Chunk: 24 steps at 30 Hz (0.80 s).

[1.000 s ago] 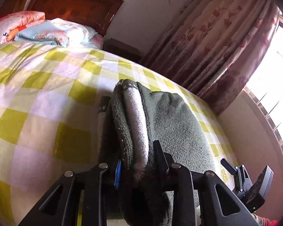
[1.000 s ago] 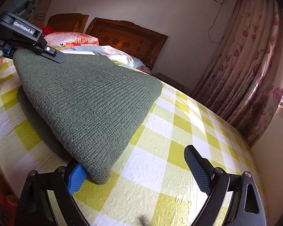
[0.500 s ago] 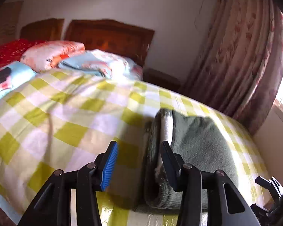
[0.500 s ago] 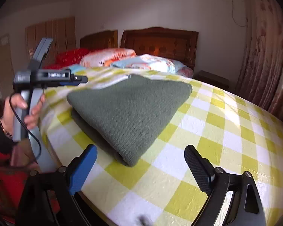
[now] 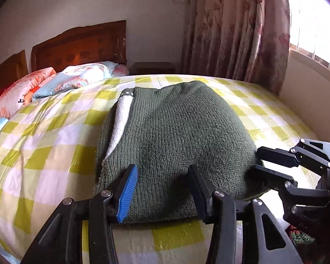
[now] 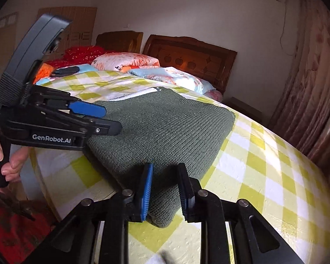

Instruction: Fold small clothes

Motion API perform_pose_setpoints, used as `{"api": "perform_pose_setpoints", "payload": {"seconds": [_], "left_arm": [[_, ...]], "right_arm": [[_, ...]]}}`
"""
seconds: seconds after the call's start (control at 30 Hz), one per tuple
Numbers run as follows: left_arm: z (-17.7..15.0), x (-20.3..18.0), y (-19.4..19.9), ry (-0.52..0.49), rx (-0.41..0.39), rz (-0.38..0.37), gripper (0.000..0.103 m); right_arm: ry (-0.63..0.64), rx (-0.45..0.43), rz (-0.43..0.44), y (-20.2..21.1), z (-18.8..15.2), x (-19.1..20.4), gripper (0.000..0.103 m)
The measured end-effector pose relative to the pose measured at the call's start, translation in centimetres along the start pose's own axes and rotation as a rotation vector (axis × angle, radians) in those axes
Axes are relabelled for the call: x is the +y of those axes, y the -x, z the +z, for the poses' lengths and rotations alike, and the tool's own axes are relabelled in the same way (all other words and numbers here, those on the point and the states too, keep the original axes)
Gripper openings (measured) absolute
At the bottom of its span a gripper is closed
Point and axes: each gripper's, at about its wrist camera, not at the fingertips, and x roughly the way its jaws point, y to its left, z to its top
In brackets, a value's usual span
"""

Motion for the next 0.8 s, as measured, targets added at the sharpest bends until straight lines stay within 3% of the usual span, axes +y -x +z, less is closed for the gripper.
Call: {"api": "perform_pose_setpoints", "payload": {"seconds": [0.13, 0.23, 0.27, 0.33, 0.37, 0.6, 0.63, 0.67, 0.73, 0.8], "left_arm": [[0.5, 0.5, 0.7, 0.034, -0.038, 0.010, 0.049], [0.2, 0.7, -0.3, 0.037, -0.006, 0.017, 0.048], [0.1, 0.4, -0.5, 0.010, -0.008, 0.037, 0.048], [-0.3, -0.7, -0.5, -0.057, -0.016, 0.082, 0.049], [-0.3, -1.0, -0.6, -0.074, -0.017, 0.097, 0.049], [-0.5, -0.5, -0.6, -0.054, -0.014, 0.075, 0.049], [-0.6, -0.5, -0.6, -0.055, -0.012, 0.074, 0.049], [-0.6, -0.4, -0.6, -0.056, -0.011, 0.074, 0.049], [-0.6, -0.4, -0.5, -0.058, -0.011, 0.071, 0.049], [-0.7, -0.4, -0.5, -0.055, -0.014, 0.068, 0.049]], "right_arm": [[0.010, -0.034, 0.000, 0.1, 1.2, 0.3, 0.000], [0.039, -0.016, -0.012, -1.2, 0.8, 1.2, 0.000], [0.052, -0.025, -0.020, -1.2, 0.5, 1.5, 0.016], [0.068, -0.017, -0.030, -1.0, 0.4, 1.7, 0.030], [0.061, -0.008, -0.020, -0.9, 0.7, 1.5, 0.032], [-0.050, -0.012, 0.005, -1.9, 2.4, -1.5, 0.030], [-0.062, -0.004, 0.023, -2.5, 2.1, -1.8, 0.044], [-0.067, -0.005, 0.033, -2.8, 1.7, -1.9, 0.075], [-0.076, -0.006, 0.040, -2.6, 1.5, -2.1, 0.081], [-0.090, 0.016, 0.050, -2.4, 2.0, -2.4, 0.081]]}}
